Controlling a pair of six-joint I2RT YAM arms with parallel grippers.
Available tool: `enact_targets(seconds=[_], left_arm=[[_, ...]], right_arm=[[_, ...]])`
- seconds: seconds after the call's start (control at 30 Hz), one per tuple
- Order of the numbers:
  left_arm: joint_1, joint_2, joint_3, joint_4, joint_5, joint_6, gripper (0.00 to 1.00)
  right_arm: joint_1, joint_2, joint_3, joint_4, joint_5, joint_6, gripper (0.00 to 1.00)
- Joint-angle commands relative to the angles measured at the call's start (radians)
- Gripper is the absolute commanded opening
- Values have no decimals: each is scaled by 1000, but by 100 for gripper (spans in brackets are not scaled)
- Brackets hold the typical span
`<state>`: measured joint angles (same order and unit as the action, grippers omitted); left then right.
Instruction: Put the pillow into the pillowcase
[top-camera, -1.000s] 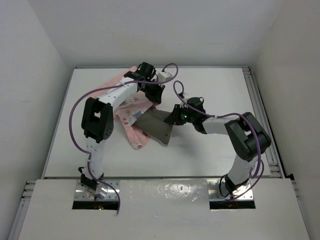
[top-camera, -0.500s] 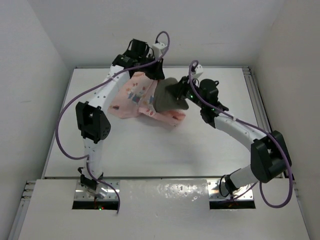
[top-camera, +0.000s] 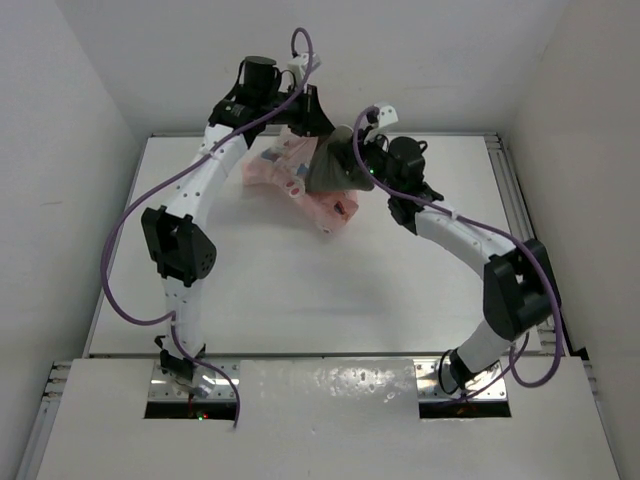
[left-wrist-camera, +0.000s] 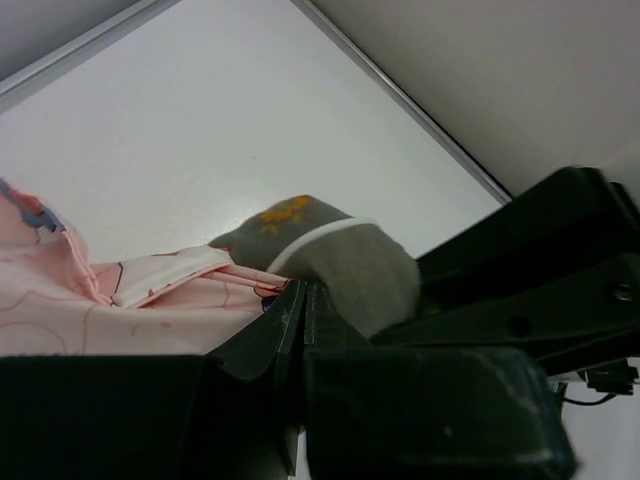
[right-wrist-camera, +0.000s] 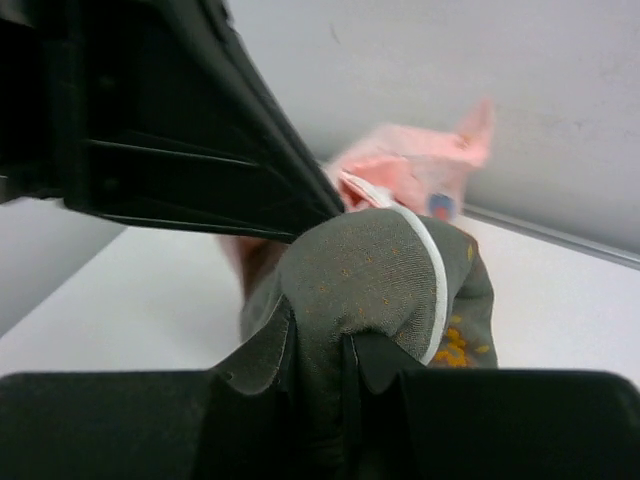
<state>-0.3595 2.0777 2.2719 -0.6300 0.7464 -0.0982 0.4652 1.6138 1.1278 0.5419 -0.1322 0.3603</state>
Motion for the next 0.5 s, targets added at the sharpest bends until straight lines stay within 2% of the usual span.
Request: enact_targets(seconds=[0.0, 0.13, 0.23, 0.33, 0.37, 0.47], left_arm=[[-19, -76, 41, 147, 182, -144, 0], [20, -82, 21, 165, 133, -195, 0], [24, -80, 14, 147, 79, -204, 0], [11, -77, 12, 100, 42, -155, 0], [7, -77, 8, 78, 21, -138, 0], [-13, -85, -52, 18, -51, -22, 0]], right_arm=[[-13, 67, 93, -19, 26, -14, 0], [-36, -14, -93, 188, 34, 74, 0], [-92, -6, -155, 256, -19, 248, 0], [-120, 41, -187, 358, -139, 380, 0], [-117, 50, -192, 416, -159, 400, 0], [-102, 66, -198, 441, -169, 437, 0]])
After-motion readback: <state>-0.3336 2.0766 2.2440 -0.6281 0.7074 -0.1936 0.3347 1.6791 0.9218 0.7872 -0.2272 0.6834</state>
